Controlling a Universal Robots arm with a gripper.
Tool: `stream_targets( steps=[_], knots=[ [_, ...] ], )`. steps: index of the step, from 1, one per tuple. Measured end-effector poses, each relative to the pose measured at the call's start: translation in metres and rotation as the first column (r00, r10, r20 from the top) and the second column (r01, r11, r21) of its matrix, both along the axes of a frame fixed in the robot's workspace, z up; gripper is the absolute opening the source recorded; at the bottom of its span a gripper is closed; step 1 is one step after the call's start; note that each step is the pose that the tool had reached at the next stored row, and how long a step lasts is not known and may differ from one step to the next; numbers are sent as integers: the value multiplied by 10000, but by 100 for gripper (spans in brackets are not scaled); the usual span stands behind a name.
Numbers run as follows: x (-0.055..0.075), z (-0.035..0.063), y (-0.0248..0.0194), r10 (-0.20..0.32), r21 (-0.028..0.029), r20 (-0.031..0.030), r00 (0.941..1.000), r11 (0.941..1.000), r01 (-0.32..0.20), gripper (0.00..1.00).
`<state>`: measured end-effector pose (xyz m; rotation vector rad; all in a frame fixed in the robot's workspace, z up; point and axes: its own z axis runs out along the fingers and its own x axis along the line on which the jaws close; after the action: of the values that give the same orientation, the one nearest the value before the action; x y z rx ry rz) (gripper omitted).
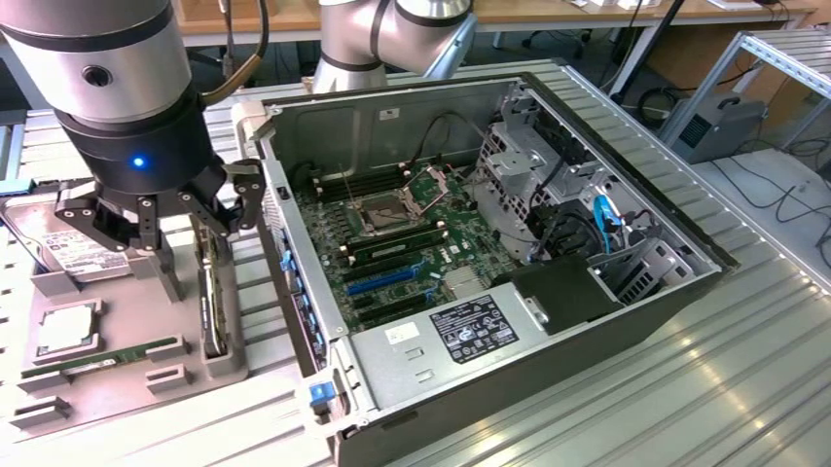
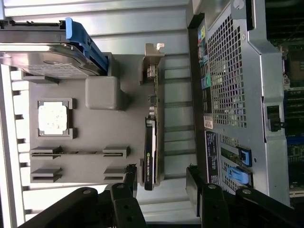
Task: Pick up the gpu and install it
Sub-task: 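Pick up the gpu and move the gpu toward the slot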
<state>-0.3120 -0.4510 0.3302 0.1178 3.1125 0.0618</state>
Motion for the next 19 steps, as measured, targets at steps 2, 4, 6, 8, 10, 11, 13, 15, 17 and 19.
stream_targets(
  steps=[2,4,6,8,10,11,13,15,17,19],
  knots=[
    [0,-10,0,0,0,1,10000,10000,0,54],
    [0,-22,0,0,0,0,10000,10000,0,54],
    [0,-32,0,-1,0,1,10000,10000,1,54],
    [0,-44,0,-1,0,0,10000,10000,1,54],
    [0,-53,0,0,0,1,10000,10000,0,54],
    [0,-58,0,0,0,1,10000,10000,0,54],
    [0,-69,0,0,0,0,10000,10000,0,54],
    [0,-79,0,0,0,0,10000,10000,0,54],
    [0,-93,0,0,0,0,10000,10000,0,54],
    [0,-107,0,0,0,1,10000,10000,0,54]
  ],
)
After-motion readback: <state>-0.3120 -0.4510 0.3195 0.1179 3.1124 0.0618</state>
